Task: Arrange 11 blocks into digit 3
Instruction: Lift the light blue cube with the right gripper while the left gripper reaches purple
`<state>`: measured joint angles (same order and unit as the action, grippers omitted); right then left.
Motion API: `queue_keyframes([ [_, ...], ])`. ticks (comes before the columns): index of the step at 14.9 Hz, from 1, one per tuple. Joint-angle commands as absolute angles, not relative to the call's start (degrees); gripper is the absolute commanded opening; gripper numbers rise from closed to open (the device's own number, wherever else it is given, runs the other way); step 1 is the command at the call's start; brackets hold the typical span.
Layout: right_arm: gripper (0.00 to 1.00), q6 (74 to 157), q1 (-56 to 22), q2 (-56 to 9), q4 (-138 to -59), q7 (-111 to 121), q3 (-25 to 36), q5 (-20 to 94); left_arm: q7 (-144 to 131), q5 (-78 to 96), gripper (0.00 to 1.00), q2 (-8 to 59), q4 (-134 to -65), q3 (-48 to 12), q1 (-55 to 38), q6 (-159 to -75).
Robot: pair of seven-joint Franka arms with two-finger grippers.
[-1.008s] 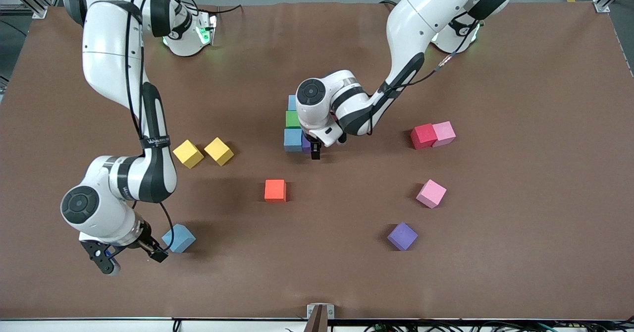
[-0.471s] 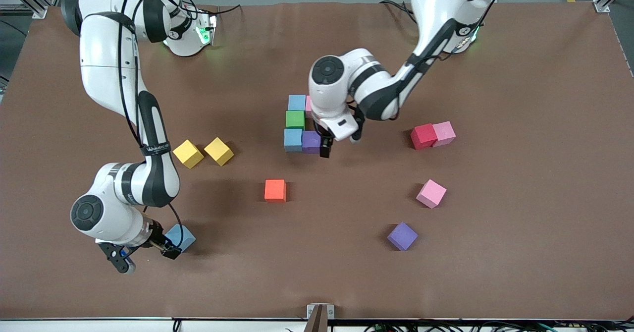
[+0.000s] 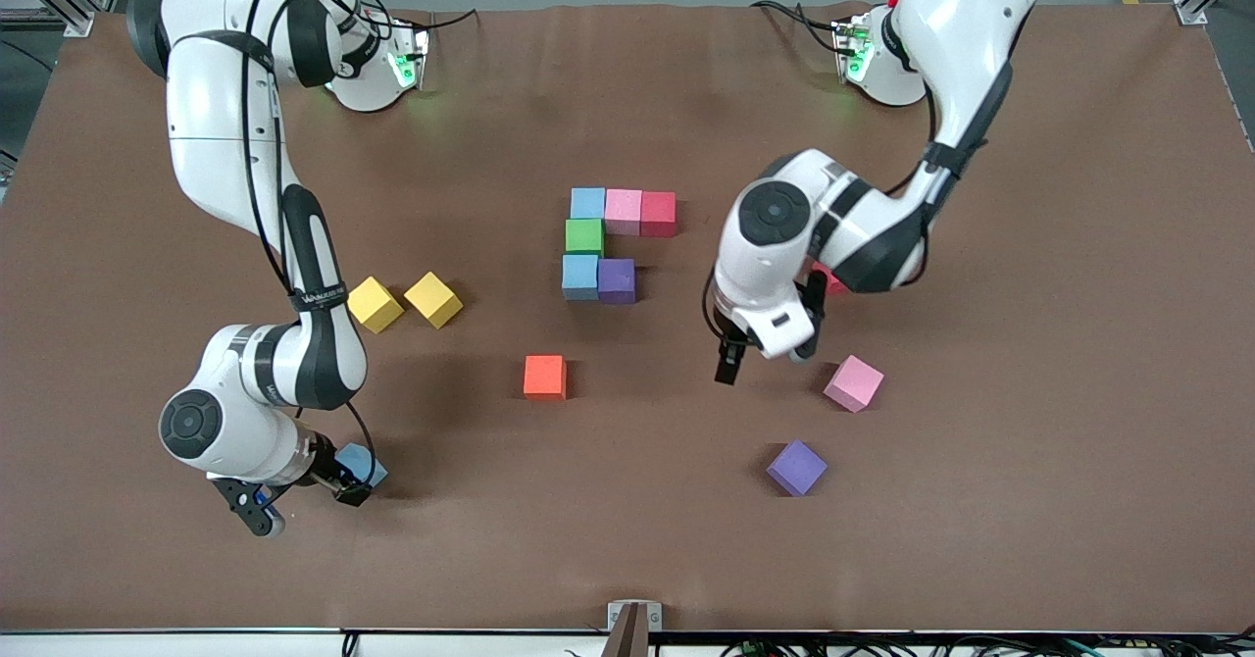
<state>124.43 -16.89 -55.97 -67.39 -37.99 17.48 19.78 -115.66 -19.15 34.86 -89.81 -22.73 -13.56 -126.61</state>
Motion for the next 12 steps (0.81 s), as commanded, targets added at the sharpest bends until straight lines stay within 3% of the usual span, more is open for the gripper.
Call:
queue_keyframes([
  [1,0.84,124.45,-16.96,-55.28,-68.47,-37.88,17.31,20.22,-108.05,-18.37,1.00,38.93,-84.12,-21.98,-11.26,-126.30],
  [6,0.52,124.37,-16.87,-54.84,-69.08,-37.27,17.49,20.04,-92.31,-18.55,1.00,42.70,-79.82,-20.04,-9.76,-127.87],
  [8,0.25,124.28,-17.05,-54.49,-69.08,-37.09,17.49,20.04,-90.79,-18.54,1.00,44.55,-78.14,-19.60,-9.23,-128.67],
  [12,0.09,122.53,-19.24,-53.00,-69.69,-34.81,17.31,20.21,-90.09,-18.54,1.00,48.42,-75.76,-17.58,-9.05,-132.87],
])
